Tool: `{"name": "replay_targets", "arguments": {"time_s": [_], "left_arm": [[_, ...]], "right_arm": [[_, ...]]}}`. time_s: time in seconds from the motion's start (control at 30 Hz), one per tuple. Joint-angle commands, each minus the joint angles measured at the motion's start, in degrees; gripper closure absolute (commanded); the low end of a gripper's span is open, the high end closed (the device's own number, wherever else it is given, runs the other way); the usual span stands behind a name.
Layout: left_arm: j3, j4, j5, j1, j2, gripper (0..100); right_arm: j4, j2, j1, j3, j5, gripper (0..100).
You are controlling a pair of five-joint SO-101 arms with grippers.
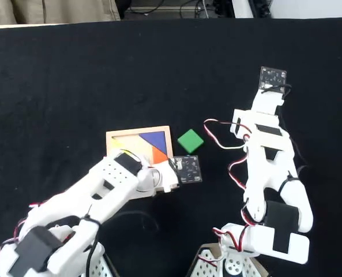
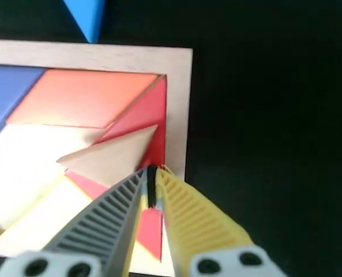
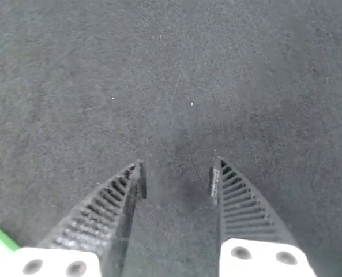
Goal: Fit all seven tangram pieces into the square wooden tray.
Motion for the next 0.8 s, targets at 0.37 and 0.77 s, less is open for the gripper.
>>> {"name": "replay_targets", "arguments": {"time_s": [0.37,0.77], "left_arm": [[-8.13,0.53,-2.20,-4.00,6.77,97],[-10.24,0.26,-4.84,-7.69,7.30,97]], "right_arm": [[-0.62,-0.31,-0.79,-1.54,-0.18,80.8],[-0.62,-0.31,-0.79,-1.54,-0.18,80.8]]}}
